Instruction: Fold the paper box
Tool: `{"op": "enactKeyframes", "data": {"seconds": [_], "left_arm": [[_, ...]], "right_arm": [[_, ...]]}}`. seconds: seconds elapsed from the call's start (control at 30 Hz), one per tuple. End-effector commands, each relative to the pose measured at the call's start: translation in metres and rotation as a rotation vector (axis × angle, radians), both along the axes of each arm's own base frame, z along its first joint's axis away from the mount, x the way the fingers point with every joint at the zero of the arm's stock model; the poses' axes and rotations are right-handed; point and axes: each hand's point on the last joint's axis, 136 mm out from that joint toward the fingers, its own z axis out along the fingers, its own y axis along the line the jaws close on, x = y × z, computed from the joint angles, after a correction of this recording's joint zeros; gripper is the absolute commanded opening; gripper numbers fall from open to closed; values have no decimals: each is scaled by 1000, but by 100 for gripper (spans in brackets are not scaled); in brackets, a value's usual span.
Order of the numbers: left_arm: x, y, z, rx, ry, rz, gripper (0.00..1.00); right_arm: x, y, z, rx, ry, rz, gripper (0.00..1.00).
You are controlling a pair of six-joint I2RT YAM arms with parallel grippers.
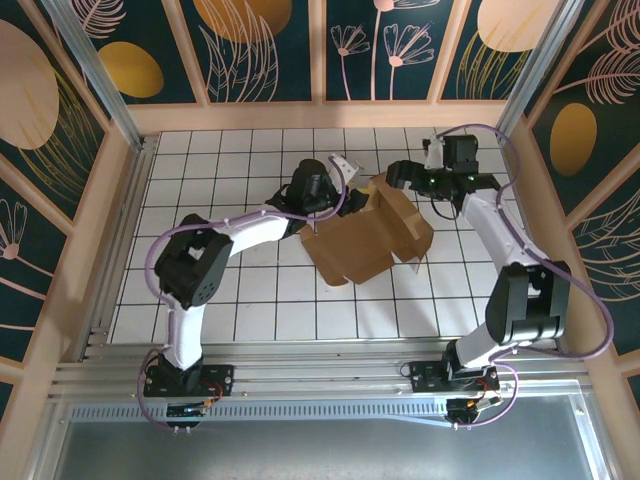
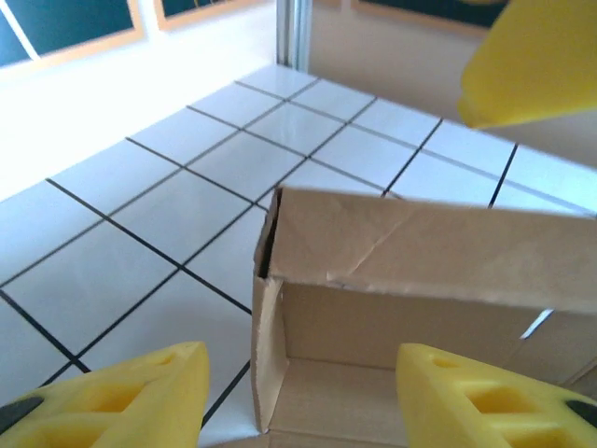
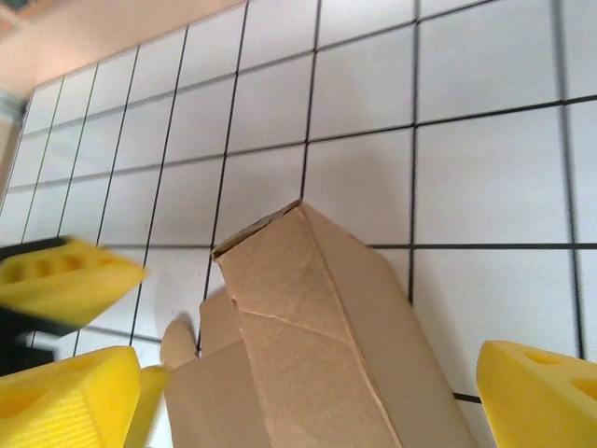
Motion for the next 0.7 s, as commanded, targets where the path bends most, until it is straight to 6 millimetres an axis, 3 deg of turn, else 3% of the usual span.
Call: {"op": "enactKeyframes", "data": {"seconds": [0.0, 0.1, 0.2, 0.27, 0.37, 0.47, 0.57, 0.67], "left_arm": [[2, 18, 25, -77, 39, 123, 55], [24, 23, 37, -83, 132, 250, 51], [40, 4, 39, -82, 275, 262, 50], [45, -9, 45, -120, 324, 235, 52], [54, -23, 49, -135, 344, 211, 53], [65, -32, 49, -132, 369, 217, 57], [63, -33, 53, -151, 376, 207, 60], [57, -25, 59, -167, 349, 216, 63]], "right_arm": [[-1, -31, 22, -11, -75, -187, 93], [-19, -58, 31, 28, -67, -370, 92], [-54, -83, 25, 90, -5, -585, 92], [-83, -82, 9, 139, 49, -622, 89], [-118, -61, -16, 223, 90, -575, 81], [-147, -52, -46, 179, 126, -565, 73], [-163, -59, -67, 22, 168, -592, 73], [-164, -70, -76, -103, 164, -632, 73]]}}
